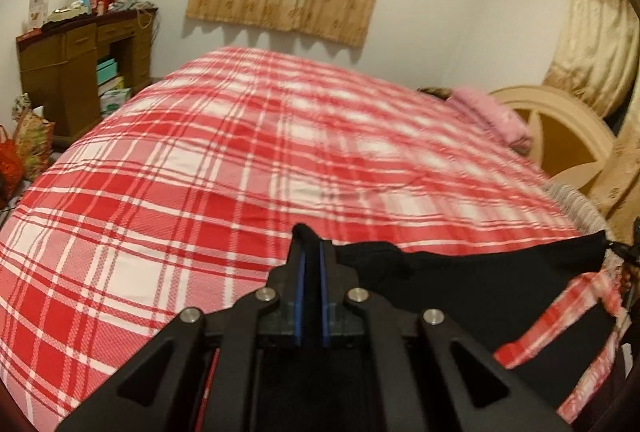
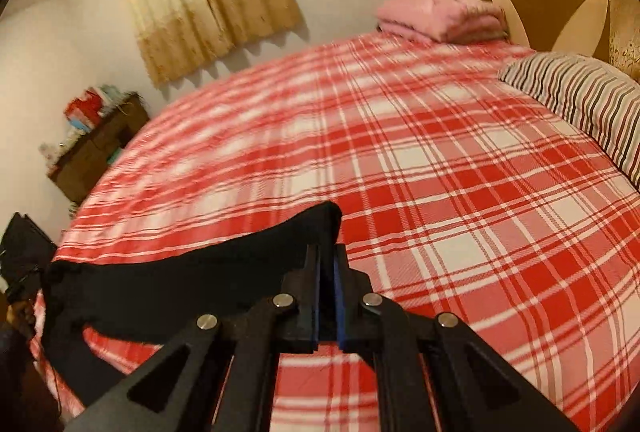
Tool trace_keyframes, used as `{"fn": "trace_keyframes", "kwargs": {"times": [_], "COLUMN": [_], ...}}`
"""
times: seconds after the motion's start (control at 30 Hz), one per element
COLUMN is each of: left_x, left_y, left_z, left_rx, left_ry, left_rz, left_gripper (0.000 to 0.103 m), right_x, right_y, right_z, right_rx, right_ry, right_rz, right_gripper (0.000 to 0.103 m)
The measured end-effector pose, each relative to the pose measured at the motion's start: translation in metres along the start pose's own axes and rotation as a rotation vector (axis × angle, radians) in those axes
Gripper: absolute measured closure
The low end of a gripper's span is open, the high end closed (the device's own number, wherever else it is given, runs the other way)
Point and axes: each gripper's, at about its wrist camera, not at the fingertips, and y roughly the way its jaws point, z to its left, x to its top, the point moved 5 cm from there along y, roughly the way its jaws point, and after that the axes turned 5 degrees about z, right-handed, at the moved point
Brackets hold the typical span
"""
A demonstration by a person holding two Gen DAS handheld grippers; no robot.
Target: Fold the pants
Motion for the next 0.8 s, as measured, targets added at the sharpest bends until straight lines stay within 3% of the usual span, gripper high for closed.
{"fn": "trace_keyframes", "kwargs": {"times": [0.37,0.57,0.8], "left_x": [-0.03,-0.057,-0.086], "left_y": [-0.063,-0.079,-0.073], "left_z": [0.008,0.031,0.049], "left_rx": [-0.226,-0.289,-0.285], "left_ry": [-0.017,-0.049,-0.076], "left_rz": [-0.119,-0.124,-0.069], "left_gripper": [0.097,0.097,0.097], "right_x": [-0.067,-0.113,-0.148], "right_y": [-0.082,-0.092,-0.083], "right_z": [-0.017,-0.047,-0.068], "right_rx": [0.133,0.125,0.084], "right_ry": [-0.016,0.037,0.056], "right_rz": [-0.116,-0.084,0.003], "right_gripper": [0.098,0.098,0.098]}}
